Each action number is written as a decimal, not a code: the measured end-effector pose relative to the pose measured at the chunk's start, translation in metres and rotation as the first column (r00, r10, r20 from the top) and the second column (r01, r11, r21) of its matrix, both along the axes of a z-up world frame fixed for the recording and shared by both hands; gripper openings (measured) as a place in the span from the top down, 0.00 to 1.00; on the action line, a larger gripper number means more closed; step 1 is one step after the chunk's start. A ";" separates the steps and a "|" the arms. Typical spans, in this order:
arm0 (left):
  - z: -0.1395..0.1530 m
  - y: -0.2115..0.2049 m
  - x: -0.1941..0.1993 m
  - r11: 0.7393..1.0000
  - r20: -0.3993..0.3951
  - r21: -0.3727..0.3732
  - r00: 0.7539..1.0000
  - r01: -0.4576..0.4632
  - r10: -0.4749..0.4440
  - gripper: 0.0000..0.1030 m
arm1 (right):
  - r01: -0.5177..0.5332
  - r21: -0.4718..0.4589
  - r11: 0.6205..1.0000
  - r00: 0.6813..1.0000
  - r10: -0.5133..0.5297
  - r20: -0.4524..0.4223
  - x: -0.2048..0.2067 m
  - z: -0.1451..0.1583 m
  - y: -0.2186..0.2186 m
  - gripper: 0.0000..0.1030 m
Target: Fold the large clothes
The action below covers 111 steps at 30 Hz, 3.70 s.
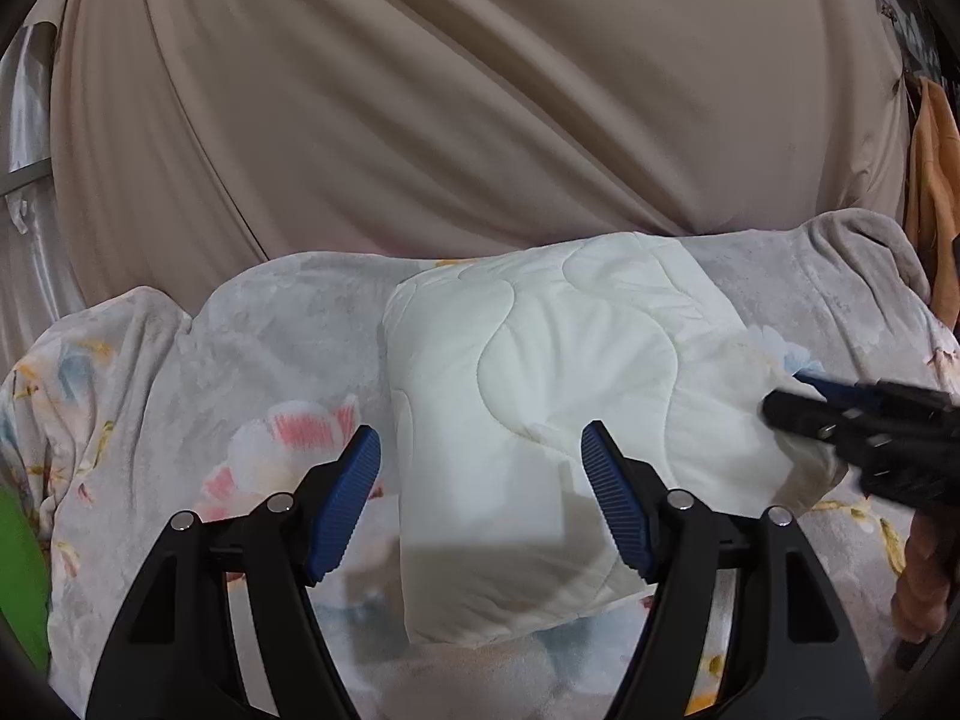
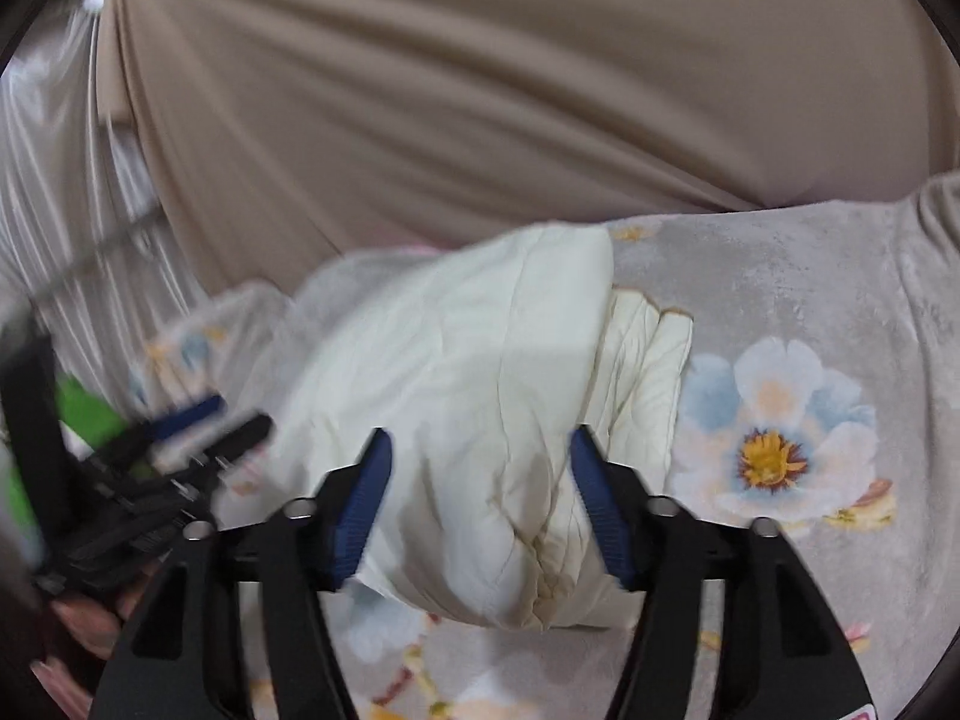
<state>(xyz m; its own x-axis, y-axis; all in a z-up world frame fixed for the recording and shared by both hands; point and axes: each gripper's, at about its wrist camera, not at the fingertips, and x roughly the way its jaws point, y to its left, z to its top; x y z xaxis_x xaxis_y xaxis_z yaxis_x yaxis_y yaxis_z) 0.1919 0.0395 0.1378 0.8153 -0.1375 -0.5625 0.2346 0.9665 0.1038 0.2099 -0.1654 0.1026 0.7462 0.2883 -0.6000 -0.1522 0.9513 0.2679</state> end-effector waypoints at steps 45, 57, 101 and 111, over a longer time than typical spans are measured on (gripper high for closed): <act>-0.058 0.001 -0.032 0.998 -0.114 -0.002 0.992 -0.060 0.059 0.22 | 0.162 -0.198 0.967 0.987 -0.159 0.032 -0.071 -0.017 0.024 0.64; -0.105 -0.029 -0.079 0.995 -0.129 0.057 0.988 -0.080 0.087 0.14 | 0.238 -0.252 0.938 0.964 -0.259 -0.055 -0.116 -0.076 0.021 0.48; -0.106 -0.029 -0.087 0.989 -0.074 0.098 0.990 -0.111 0.119 0.11 | 0.235 -0.300 0.925 0.965 -0.258 -0.041 -0.121 -0.082 0.041 0.42; -0.108 -0.030 -0.086 0.990 -0.084 0.092 0.990 -0.108 0.116 0.12 | 0.237 -0.301 0.924 0.965 -0.261 -0.040 -0.121 -0.082 0.041 0.42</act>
<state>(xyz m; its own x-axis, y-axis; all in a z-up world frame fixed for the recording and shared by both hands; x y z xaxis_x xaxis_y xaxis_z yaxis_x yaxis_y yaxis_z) 0.1056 0.0097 0.0302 0.7691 0.0049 -0.6391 0.1372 0.9754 0.1725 0.0891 -0.1244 0.0202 0.7186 -0.0967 -0.6887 0.1097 0.9937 -0.0251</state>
